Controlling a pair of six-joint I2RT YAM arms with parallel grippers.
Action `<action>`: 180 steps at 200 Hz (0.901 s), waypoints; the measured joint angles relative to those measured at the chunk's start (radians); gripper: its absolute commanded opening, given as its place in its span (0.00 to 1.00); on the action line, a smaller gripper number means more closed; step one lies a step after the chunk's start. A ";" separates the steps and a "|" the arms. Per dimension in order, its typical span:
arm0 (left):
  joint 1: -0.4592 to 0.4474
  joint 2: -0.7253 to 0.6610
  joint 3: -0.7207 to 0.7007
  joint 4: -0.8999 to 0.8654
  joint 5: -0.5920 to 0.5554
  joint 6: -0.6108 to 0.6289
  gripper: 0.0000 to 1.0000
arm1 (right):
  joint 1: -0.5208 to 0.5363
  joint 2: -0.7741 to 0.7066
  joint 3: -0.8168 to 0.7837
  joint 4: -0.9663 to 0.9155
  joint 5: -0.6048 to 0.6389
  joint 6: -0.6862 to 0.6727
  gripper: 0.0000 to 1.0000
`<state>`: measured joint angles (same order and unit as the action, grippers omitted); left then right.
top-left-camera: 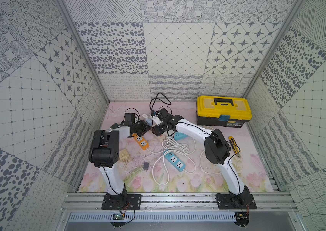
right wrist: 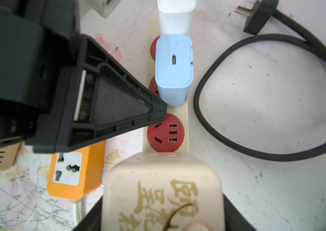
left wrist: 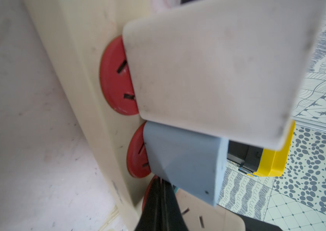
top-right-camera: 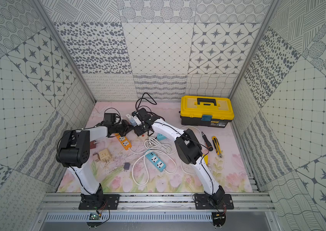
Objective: Pull the plug off the socket
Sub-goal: Remove the plug from the socket.
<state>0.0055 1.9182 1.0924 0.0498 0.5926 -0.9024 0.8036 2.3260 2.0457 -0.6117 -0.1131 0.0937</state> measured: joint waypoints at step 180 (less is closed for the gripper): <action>-0.058 0.039 0.071 -0.164 -0.027 0.022 0.00 | -0.009 0.000 -0.066 0.064 0.012 0.027 0.00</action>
<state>-0.0528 1.9568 1.1629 -0.1146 0.5652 -0.8803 0.7944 2.3257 1.9797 -0.5476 -0.1009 0.1207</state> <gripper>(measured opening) 0.063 0.638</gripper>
